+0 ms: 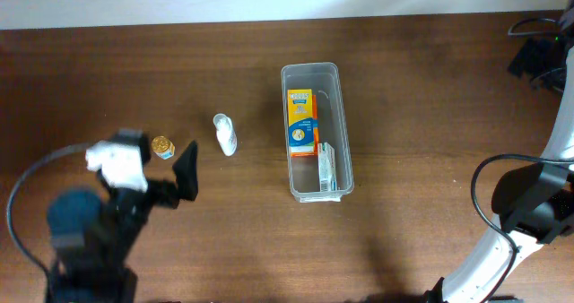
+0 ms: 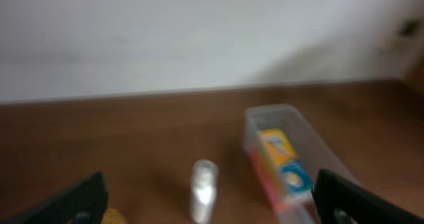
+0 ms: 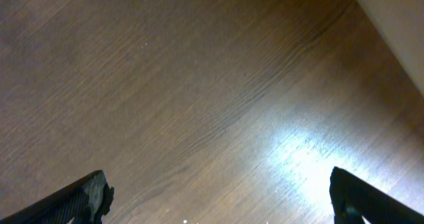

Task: Pack container
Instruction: 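Move the left gripper over the white bottle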

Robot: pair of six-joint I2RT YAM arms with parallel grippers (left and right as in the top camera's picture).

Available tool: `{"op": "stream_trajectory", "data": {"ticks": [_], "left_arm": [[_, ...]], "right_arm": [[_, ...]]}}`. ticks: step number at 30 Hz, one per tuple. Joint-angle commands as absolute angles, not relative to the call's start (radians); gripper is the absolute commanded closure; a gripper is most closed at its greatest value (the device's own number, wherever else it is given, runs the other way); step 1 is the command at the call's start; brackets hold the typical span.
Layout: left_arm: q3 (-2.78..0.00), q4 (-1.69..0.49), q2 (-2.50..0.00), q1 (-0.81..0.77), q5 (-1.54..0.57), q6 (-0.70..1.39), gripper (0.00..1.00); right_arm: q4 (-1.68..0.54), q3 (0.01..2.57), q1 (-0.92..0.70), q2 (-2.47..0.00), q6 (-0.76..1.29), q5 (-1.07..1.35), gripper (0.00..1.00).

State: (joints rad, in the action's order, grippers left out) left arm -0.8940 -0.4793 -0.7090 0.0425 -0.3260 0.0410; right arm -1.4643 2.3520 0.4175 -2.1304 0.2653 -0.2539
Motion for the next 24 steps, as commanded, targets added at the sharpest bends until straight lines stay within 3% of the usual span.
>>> {"op": "stream_trajectory", "data": {"ticks": [1,8,15,24], "left_arm": [[-1.045,-0.561,-0.884,0.031,-0.514,0.036,0.01],[-1.278,-0.743,-1.203,-0.038,-0.535,0.036,0.0],[-1.315,-0.672,-1.328,-0.036,-0.574,0.028,0.01],[-1.41,-0.879,-1.41,-0.026,-0.286,0.037,0.01]], "right_arm": [[-1.465,2.359,0.426,-2.134,0.269,-0.274,0.02],[-1.465,2.359,0.426,-2.134,0.269,-0.274,0.02],[-1.465,2.359,0.426,-2.134,0.269,-0.274,0.02],[-1.465,2.359,0.426,-2.134,0.269,-0.274,0.02]]}}
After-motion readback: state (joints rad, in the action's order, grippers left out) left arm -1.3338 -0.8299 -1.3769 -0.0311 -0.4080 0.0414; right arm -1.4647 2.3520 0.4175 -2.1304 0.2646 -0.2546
